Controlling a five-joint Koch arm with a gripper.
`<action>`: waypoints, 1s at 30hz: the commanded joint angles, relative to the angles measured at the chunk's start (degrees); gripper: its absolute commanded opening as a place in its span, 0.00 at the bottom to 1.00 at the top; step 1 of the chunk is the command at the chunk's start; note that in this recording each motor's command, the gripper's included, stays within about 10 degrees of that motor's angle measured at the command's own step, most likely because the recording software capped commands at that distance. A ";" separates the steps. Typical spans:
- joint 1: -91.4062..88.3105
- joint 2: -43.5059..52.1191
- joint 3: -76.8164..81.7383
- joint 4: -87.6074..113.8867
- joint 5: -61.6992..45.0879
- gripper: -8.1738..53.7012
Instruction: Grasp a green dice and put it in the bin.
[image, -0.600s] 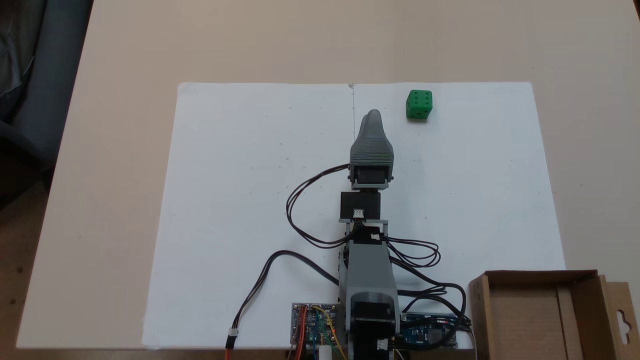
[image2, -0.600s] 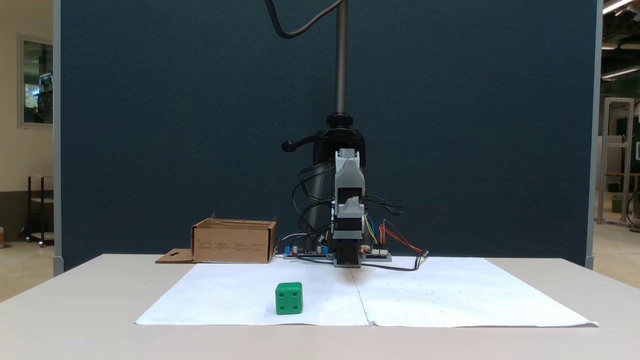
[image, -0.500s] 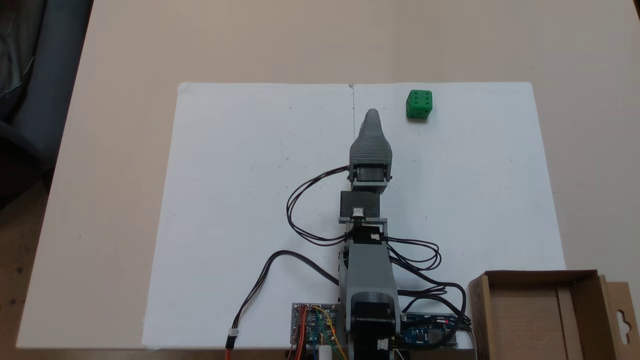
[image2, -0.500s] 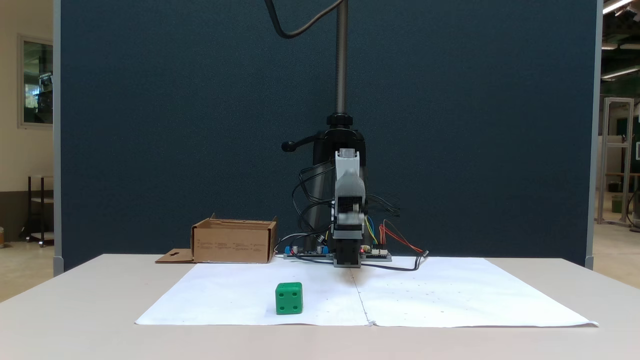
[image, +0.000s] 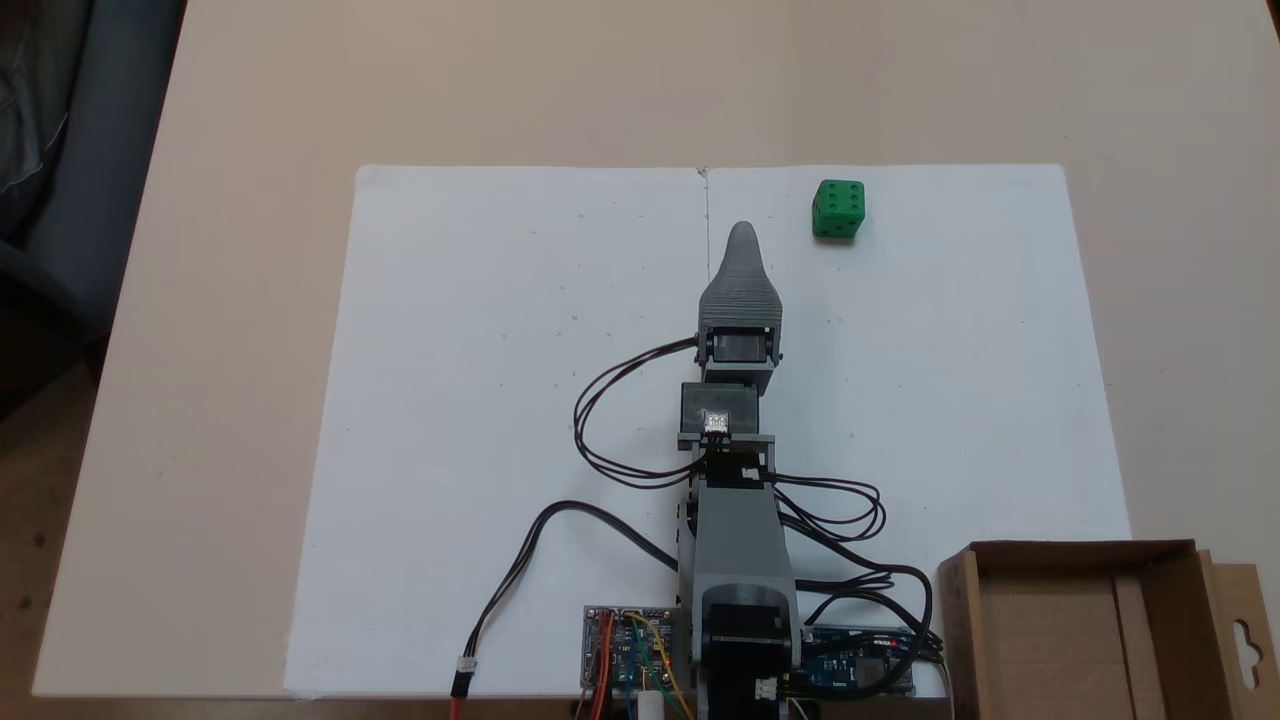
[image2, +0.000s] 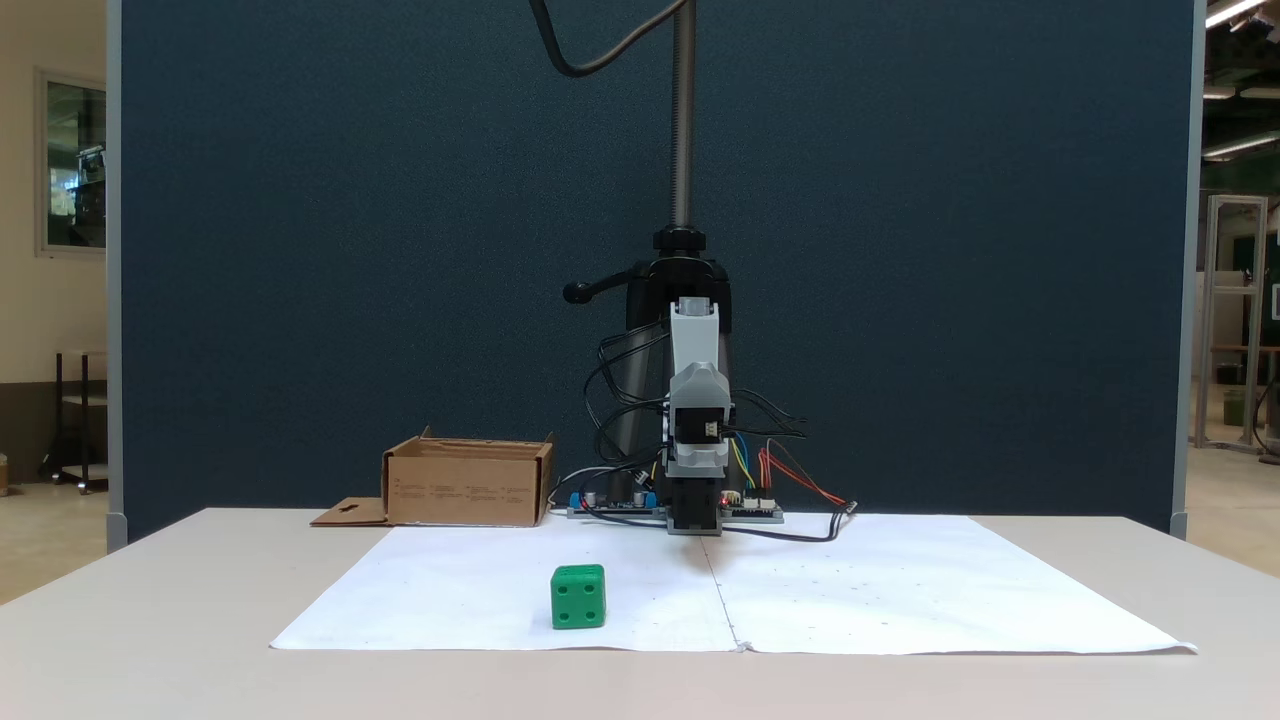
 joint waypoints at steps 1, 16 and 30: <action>0.00 6.24 3.78 -1.05 2.29 0.85; 0.00 6.24 3.87 -1.05 2.29 0.85; -0.18 6.33 3.78 -1.67 2.37 0.85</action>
